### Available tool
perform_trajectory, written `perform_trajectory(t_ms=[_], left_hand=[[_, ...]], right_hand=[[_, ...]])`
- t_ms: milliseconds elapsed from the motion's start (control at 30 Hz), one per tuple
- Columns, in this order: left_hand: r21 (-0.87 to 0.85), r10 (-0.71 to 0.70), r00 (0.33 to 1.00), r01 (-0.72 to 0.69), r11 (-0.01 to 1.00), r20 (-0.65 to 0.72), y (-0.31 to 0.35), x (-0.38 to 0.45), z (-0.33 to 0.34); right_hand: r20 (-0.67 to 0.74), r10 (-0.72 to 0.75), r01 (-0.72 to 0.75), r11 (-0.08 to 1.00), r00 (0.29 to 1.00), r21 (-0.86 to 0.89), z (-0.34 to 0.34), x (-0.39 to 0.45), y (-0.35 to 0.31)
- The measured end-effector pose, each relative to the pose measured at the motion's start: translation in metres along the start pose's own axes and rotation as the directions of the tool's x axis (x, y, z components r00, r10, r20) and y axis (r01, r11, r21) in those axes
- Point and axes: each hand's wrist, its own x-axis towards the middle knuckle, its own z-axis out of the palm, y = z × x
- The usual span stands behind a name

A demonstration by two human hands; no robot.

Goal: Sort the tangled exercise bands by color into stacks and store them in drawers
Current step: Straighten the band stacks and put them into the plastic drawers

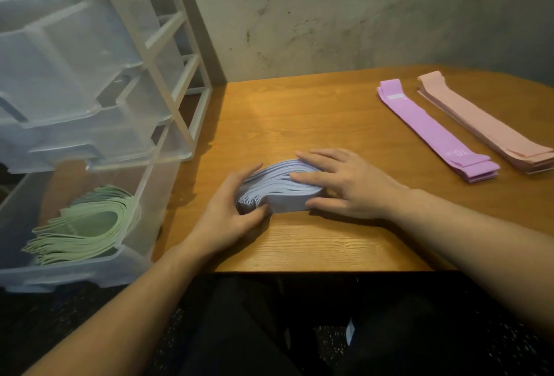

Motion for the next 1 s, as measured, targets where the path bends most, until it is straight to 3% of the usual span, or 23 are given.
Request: perform_trajectory(t_ms=[67,200,333,433,533,667,800,933,1000], left_hand=[[0.091,0.024,1.0,-0.023,0.996,-0.011,0.0,0.002,0.004],[0.124,-0.084,0.997,0.083,0.989,0.002,0.001,0.006,0.005],[0.134,-0.119,0.992,0.124,0.983,-0.047,0.001,0.008,0.009],[0.127,-0.139,0.988,0.147,0.981,-0.071,0.003,0.01,0.01],[0.128,-0.162,0.982,0.173,0.977,-0.094,0.01,0.012,0.009],[0.142,-0.171,0.982,0.181,0.973,-0.081,0.025,0.01,0.0],[0.176,-0.087,0.986,0.112,0.978,-0.145,0.048,-0.007,-0.032],[0.18,0.013,0.979,0.025,0.983,-0.203,0.058,-0.035,-0.083],[0.173,0.025,0.97,0.018,0.985,-0.242,0.057,-0.05,-0.108]], right_hand=[[0.006,0.067,-0.067,0.983,0.998,0.17,-0.002,0.001,-0.002],[0.082,0.291,-0.288,0.791,0.953,0.54,0.001,0.01,-0.006],[0.206,0.344,-0.397,0.708,0.916,0.585,0.0,0.02,-0.003],[0.278,0.364,-0.45,0.583,0.889,0.676,-0.001,0.021,-0.003],[0.295,0.358,-0.459,0.59,0.886,0.664,-0.004,0.022,-0.005],[0.246,0.375,-0.447,0.705,0.894,0.55,-0.013,0.024,-0.01],[0.132,0.388,-0.383,0.69,0.912,0.614,-0.03,0.031,-0.033],[0.122,0.31,-0.306,0.66,0.943,0.686,-0.055,0.055,-0.074],[0.086,0.26,-0.248,0.696,0.962,0.673,-0.064,0.073,-0.096]])
